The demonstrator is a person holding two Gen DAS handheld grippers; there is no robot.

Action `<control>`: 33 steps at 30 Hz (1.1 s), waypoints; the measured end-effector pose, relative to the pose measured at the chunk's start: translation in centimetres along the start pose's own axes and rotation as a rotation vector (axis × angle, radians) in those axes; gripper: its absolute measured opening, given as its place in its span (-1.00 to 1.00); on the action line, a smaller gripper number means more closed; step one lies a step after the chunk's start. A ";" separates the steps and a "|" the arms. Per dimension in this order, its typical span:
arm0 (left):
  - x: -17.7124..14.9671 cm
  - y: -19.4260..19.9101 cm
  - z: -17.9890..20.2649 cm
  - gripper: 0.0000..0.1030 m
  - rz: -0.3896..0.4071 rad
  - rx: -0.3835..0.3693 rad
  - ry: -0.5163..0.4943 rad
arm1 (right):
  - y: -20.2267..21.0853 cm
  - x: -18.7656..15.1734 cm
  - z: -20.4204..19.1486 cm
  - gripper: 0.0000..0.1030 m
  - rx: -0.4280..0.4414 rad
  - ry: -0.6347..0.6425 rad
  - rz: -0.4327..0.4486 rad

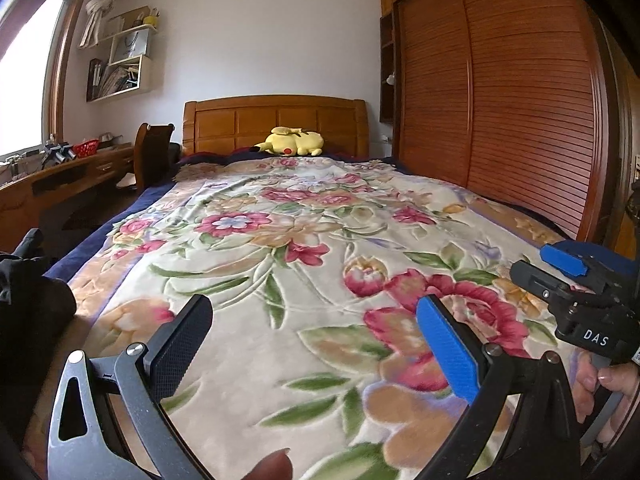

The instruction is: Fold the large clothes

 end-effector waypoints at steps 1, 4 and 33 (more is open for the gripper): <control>0.0 -0.1 0.0 0.99 0.001 0.000 -0.001 | 0.1 -0.2 0.2 0.64 -0.009 0.003 0.006; -0.6 -0.2 0.3 0.99 0.006 0.002 -0.001 | 0.5 -1.0 0.9 0.64 -0.018 0.001 0.019; -1.8 -0.2 -0.6 0.99 -0.001 0.039 -0.001 | -0.6 -1.8 1.8 0.64 -0.028 0.008 0.024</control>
Point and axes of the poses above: each gripper's, at about its wrist camera, not at the fingertips, and y roughly against the way its jaws point, z to its right, x to its top, the point moved 6 cm from there along -y, roughly the way its jaws point, and after that the axes turned 9 degrees about -x, right-handed, at the moved point
